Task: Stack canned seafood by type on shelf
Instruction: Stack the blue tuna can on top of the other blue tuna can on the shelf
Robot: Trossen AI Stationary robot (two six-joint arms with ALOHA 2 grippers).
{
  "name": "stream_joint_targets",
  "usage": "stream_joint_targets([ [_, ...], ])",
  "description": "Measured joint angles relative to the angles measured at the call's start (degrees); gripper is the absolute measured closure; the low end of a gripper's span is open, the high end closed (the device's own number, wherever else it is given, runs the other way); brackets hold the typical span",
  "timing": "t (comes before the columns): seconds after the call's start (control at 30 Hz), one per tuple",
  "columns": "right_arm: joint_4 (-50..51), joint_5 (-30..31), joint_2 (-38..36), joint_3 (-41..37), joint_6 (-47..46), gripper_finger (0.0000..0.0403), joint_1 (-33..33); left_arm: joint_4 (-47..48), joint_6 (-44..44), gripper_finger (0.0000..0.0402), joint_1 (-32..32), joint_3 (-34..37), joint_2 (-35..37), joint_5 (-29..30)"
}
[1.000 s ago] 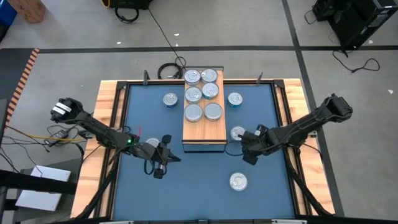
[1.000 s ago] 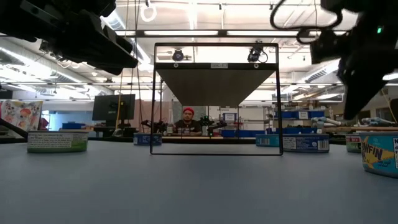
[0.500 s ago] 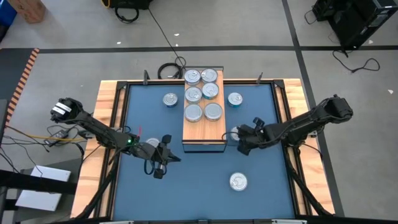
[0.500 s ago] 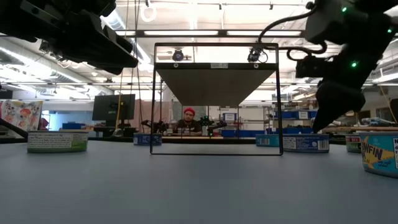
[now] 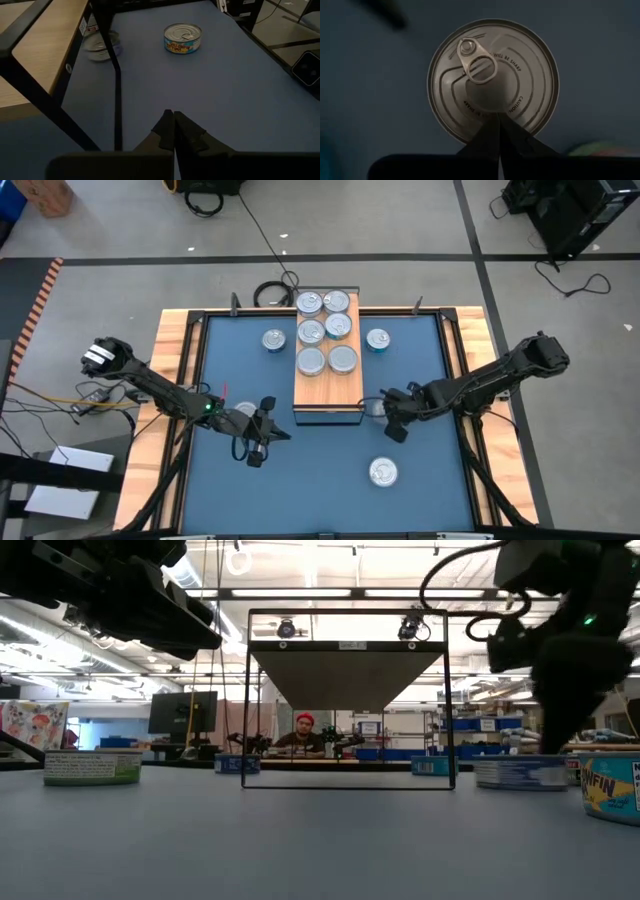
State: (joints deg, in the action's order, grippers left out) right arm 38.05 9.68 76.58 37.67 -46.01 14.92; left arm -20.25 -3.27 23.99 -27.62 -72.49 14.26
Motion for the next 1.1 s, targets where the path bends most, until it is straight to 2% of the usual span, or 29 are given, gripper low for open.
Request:
stream_joint_targets([
  [0.13,3.5,-4.6,0.3,3.0,-2.1,0.0391,3.3,0.0,0.0,0.0398,0.0,0.0,0.0,0.0],
  [0.27,5.0,-4.7,0.3,6.3,-3.7,0.0386,6.7,0.0,0.0,0.0398,0.0,0.0,0.0,0.0],
  [0.33,7.0,-2.6,0.3,7.3,-5.1,0.0384,8.1,0.1,0.0,0.0398,0.0,0.0,0.0,0.0],
  [0.5,12.4,7.7,0.3,7.3,-10.7,0.0392,9.8,0.1,0.0,0.0398,0.1,0.0,0.0,-1.4],
  [0.63,13.8,8.4,0.2,4.8,-12.7,0.0399,9.7,0.1,0.0,0.0398,0.2,0.0,0.0,-1.9],
  [0.73,10.3,6.6,0.2,1.4,-12.9,0.0397,9.8,0.1,0.3,0.0398,0.6,0.0,0.0,-3.8],
  [0.9,-4.2,1.2,0.2,-3.5,-12.4,0.0398,10.4,0.2,1.2,0.0398,1.7,0.0,0.0,-5.2],
  [1.0,-10.7,0.0,0.2,-3.6,-11.4,0.0398,12.5,0.2,2.0,0.0398,2.4,0.0,0.0,-5.2],
  [1.1,-12.2,0.0,0.2,-1.6,-11.2,0.0398,14.8,0.3,3.0,0.0398,2.8,0.0,0.0,-5.3],
])
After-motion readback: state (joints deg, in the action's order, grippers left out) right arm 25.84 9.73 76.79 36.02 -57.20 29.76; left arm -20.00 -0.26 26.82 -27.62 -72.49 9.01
